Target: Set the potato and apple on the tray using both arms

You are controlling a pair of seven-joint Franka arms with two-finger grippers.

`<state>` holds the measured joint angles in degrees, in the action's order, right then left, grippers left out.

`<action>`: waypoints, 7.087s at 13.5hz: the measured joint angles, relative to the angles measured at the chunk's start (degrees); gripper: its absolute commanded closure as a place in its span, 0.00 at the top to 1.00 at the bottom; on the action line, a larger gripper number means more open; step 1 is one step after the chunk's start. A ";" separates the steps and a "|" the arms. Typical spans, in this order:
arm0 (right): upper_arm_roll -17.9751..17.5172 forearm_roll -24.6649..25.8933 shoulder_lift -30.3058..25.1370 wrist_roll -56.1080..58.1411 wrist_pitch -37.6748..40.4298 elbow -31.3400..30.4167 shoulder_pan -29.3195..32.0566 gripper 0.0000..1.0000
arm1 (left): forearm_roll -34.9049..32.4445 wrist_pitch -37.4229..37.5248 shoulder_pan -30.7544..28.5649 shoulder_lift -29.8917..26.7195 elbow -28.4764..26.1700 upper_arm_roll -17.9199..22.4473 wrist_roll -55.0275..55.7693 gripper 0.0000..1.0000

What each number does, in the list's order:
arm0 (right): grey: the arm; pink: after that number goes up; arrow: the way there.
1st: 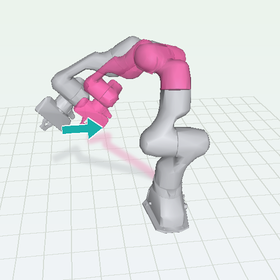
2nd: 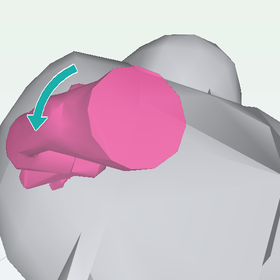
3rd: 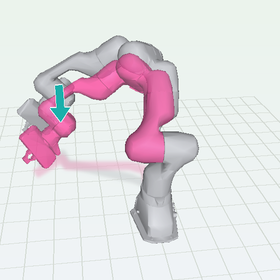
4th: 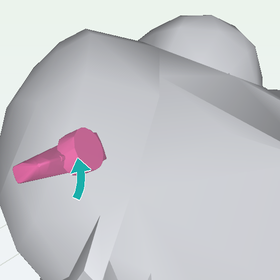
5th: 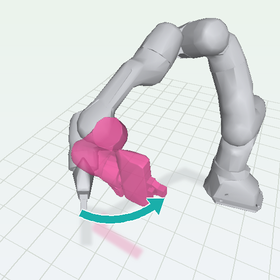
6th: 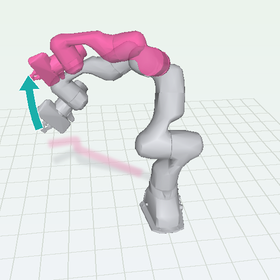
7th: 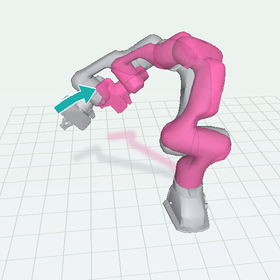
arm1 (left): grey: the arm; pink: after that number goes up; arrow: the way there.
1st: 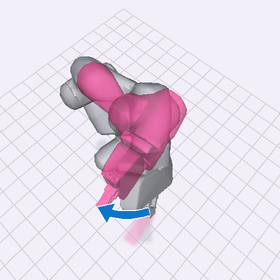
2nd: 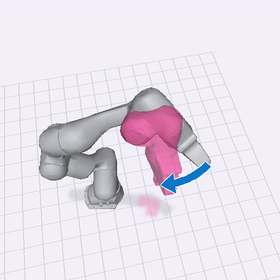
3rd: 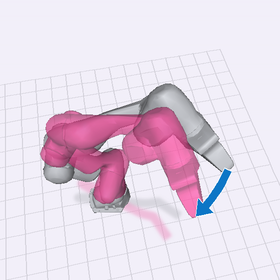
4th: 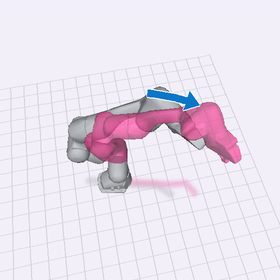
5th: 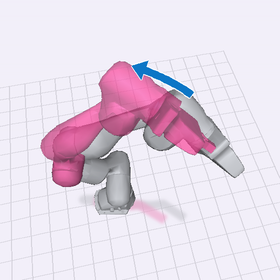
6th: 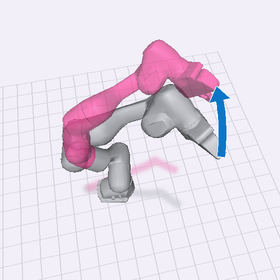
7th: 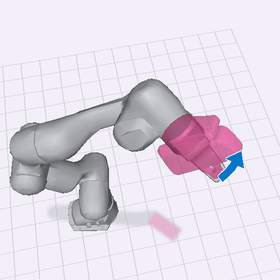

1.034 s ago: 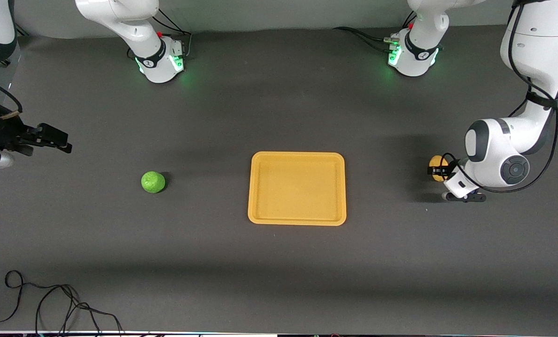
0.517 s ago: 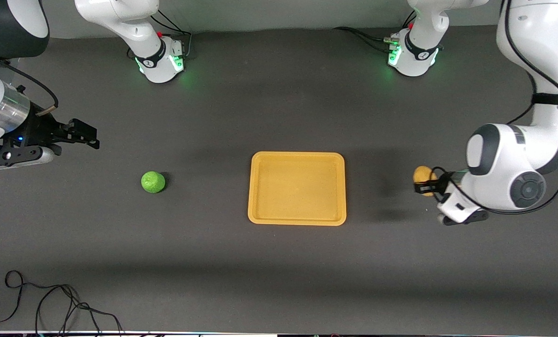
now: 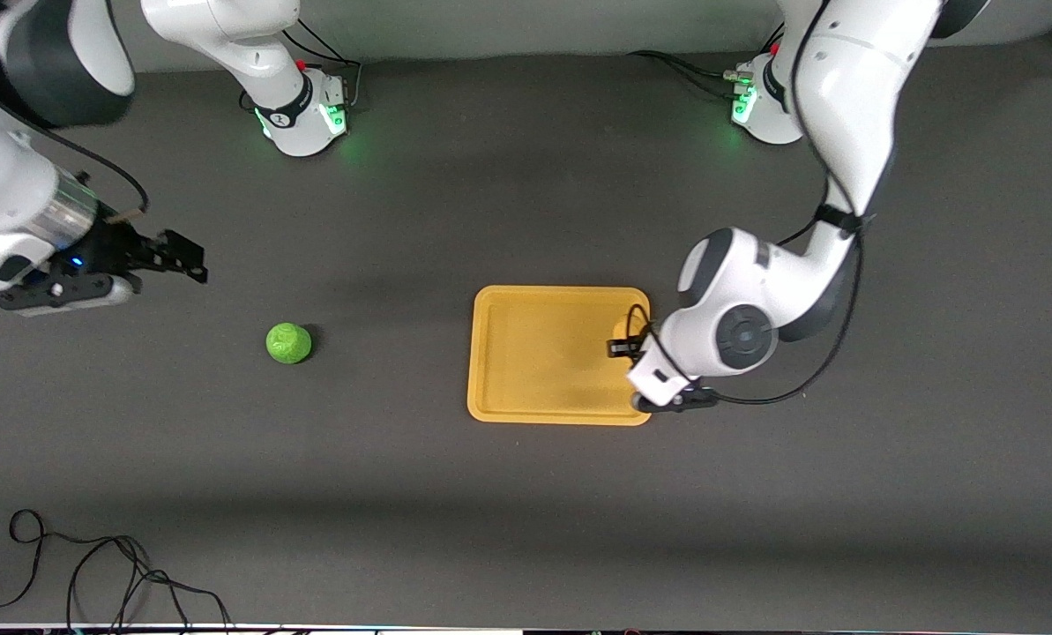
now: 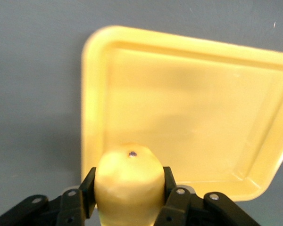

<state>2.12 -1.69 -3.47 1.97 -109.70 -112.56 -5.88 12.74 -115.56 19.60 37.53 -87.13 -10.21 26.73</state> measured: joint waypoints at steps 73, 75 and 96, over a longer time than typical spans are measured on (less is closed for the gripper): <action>1.45 5.13 55.68 -62.38 -0.67 57.60 -40.70 1.00 | -14.06 22.73 -25.96 -36.39 -7.81 1.82 -29.94 1.00; 1.67 5.13 49.48 -62.38 7.10 57.89 -40.63 1.00 | -14.05 22.78 -25.95 -36.35 -7.81 1.81 -29.99 1.00; -1.64 5.01 5.15 -4.44 21.10 23.54 4.61 1.00 | -13.73 22.68 -25.92 -37.31 -11.56 1.84 -30.04 1.00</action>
<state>0.48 3.32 1.68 -2.47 -88.60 -89.02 -1.27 -0.99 -92.88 -6.32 0.22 -98.70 -8.37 -3.31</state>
